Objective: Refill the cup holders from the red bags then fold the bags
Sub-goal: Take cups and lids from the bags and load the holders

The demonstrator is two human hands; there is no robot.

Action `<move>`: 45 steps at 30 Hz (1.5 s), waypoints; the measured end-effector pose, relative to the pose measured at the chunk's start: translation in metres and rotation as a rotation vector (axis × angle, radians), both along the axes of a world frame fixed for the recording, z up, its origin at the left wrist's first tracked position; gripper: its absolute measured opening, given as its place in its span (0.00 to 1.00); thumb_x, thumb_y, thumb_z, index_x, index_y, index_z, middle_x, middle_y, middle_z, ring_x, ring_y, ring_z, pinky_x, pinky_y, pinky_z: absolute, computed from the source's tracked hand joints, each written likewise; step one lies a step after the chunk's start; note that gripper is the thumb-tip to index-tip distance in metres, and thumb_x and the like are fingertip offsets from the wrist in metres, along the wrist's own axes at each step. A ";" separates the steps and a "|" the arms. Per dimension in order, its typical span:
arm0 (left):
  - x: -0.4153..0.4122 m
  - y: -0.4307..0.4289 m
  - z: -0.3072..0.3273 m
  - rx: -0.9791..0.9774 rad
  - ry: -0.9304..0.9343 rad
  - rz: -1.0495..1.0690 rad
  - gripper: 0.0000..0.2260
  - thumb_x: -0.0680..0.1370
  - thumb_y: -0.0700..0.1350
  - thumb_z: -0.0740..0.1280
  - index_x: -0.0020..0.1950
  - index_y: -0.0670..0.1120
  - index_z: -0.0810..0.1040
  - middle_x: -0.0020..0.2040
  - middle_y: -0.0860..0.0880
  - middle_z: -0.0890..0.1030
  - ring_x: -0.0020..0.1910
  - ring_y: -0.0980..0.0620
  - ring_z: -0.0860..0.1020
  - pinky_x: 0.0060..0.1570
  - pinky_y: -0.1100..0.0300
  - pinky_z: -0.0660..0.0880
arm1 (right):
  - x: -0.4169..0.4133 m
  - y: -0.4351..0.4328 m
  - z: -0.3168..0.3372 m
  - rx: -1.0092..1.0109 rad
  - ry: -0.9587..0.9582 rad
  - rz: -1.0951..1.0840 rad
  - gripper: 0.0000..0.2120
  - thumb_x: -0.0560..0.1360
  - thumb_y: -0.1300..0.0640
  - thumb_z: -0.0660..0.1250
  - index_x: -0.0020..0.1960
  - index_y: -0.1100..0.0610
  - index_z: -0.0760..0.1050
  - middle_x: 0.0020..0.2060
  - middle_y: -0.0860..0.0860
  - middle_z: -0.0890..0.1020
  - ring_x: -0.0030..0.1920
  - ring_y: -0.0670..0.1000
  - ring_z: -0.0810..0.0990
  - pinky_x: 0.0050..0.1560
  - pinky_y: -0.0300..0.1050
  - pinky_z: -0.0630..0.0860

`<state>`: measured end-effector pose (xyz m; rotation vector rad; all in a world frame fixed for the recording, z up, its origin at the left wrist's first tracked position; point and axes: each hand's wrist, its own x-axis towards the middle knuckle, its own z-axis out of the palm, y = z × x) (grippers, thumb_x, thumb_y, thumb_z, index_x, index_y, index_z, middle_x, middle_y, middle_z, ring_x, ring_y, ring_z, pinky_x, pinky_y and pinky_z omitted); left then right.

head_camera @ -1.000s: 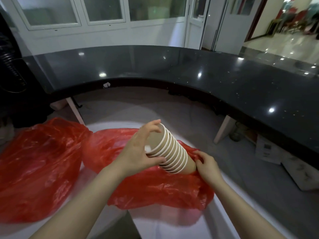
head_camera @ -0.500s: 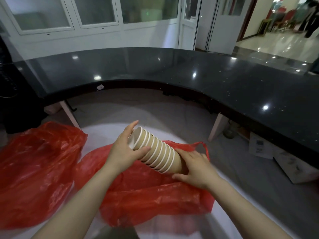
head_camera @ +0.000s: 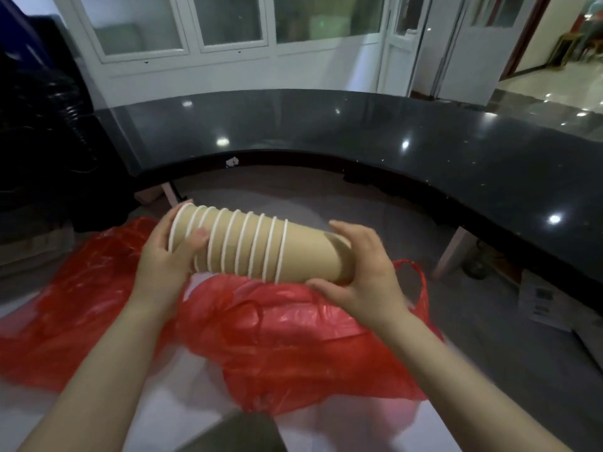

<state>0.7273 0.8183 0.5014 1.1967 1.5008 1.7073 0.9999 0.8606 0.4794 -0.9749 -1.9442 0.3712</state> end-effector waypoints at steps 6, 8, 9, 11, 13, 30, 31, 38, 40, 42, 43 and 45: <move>-0.045 -0.050 0.001 -0.034 -0.279 0.180 0.19 0.69 0.54 0.69 0.60 0.59 0.76 0.56 0.53 0.81 0.50 0.54 0.81 0.41 0.54 0.79 | -0.083 -0.013 0.019 -0.522 0.565 0.156 0.39 0.59 0.44 0.78 0.66 0.40 0.64 0.57 0.39 0.74 0.55 0.42 0.78 0.51 0.41 0.78; -0.065 -0.073 0.000 -0.038 -0.330 0.278 0.18 0.74 0.51 0.67 0.64 0.57 0.74 0.58 0.51 0.80 0.52 0.53 0.81 0.41 0.54 0.78 | -0.114 -0.021 0.021 -0.714 0.689 0.299 0.35 0.63 0.50 0.77 0.66 0.43 0.65 0.57 0.45 0.75 0.53 0.47 0.81 0.46 0.46 0.81; -0.076 -0.086 0.001 -0.033 -0.350 0.318 0.18 0.76 0.50 0.66 0.66 0.55 0.73 0.60 0.49 0.80 0.54 0.51 0.80 0.44 0.53 0.78 | -0.131 -0.027 0.023 -0.797 0.743 0.363 0.35 0.65 0.52 0.77 0.67 0.44 0.66 0.58 0.48 0.75 0.53 0.50 0.82 0.44 0.48 0.81; -0.096 -0.113 0.004 -0.016 -0.365 0.363 0.17 0.78 0.47 0.65 0.67 0.52 0.72 0.61 0.48 0.80 0.57 0.48 0.79 0.49 0.50 0.77 | -0.165 -0.041 0.028 -0.952 0.833 0.458 0.33 0.66 0.54 0.75 0.68 0.48 0.66 0.59 0.53 0.76 0.54 0.54 0.82 0.44 0.50 0.81; -0.112 -0.145 0.007 -0.012 -0.372 0.385 0.16 0.78 0.48 0.64 0.66 0.53 0.73 0.59 0.50 0.81 0.56 0.49 0.80 0.50 0.49 0.77 | -0.199 -0.061 0.035 -1.118 0.971 0.548 0.30 0.65 0.55 0.77 0.64 0.54 0.69 0.56 0.54 0.78 0.51 0.55 0.83 0.45 0.52 0.81; -0.340 -0.502 0.072 -0.106 -0.323 0.403 0.19 0.74 0.48 0.55 0.58 0.53 0.81 0.58 0.45 0.81 0.51 0.44 0.82 0.56 0.43 0.74 | -0.488 -0.378 0.105 -1.052 0.691 1.157 0.35 0.63 0.57 0.77 0.66 0.53 0.68 0.55 0.50 0.82 0.54 0.53 0.82 0.52 0.58 0.80; -0.354 -0.512 0.080 -0.116 -0.272 0.396 0.19 0.72 0.49 0.56 0.59 0.56 0.80 0.58 0.46 0.81 0.51 0.45 0.82 0.55 0.45 0.75 | -0.500 -0.388 0.113 -1.027 0.702 1.171 0.37 0.61 0.56 0.78 0.67 0.53 0.67 0.55 0.52 0.82 0.54 0.54 0.82 0.51 0.57 0.80; -0.466 -0.536 0.141 -0.123 0.010 0.345 0.13 0.81 0.48 0.59 0.64 0.55 0.76 0.63 0.49 0.79 0.59 0.48 0.79 0.60 0.47 0.73 | -0.593 -0.419 0.167 -0.875 0.734 1.178 0.34 0.61 0.58 0.80 0.64 0.53 0.69 0.56 0.54 0.82 0.55 0.55 0.82 0.51 0.56 0.80; -0.495 -0.539 0.157 -0.117 0.155 0.294 0.12 0.82 0.48 0.59 0.62 0.56 0.78 0.59 0.50 0.81 0.59 0.49 0.79 0.59 0.50 0.74 | -0.618 -0.417 0.181 -0.788 0.726 1.199 0.35 0.61 0.58 0.79 0.65 0.55 0.68 0.56 0.54 0.82 0.56 0.55 0.82 0.52 0.55 0.80; -0.519 -0.538 0.173 -0.080 0.277 0.336 0.11 0.80 0.46 0.62 0.58 0.57 0.81 0.54 0.52 0.83 0.56 0.52 0.81 0.55 0.55 0.76 | -0.644 -0.411 0.194 -0.686 0.732 1.202 0.37 0.61 0.58 0.80 0.66 0.56 0.68 0.57 0.55 0.81 0.57 0.55 0.81 0.53 0.55 0.79; -0.533 -0.532 0.182 -0.049 0.343 0.396 0.10 0.79 0.45 0.65 0.55 0.57 0.82 0.51 0.53 0.84 0.52 0.54 0.82 0.51 0.59 0.77 | -0.658 -0.407 0.199 -0.626 0.738 1.203 0.37 0.60 0.56 0.80 0.65 0.57 0.68 0.57 0.55 0.81 0.57 0.56 0.81 0.55 0.57 0.79; -0.561 -0.525 0.199 0.024 0.488 0.565 0.10 0.75 0.43 0.69 0.52 0.56 0.82 0.44 0.55 0.84 0.43 0.58 0.82 0.41 0.68 0.77 | -0.687 -0.401 0.211 -0.506 0.748 1.202 0.38 0.60 0.52 0.81 0.65 0.58 0.69 0.57 0.56 0.81 0.59 0.57 0.80 0.57 0.60 0.77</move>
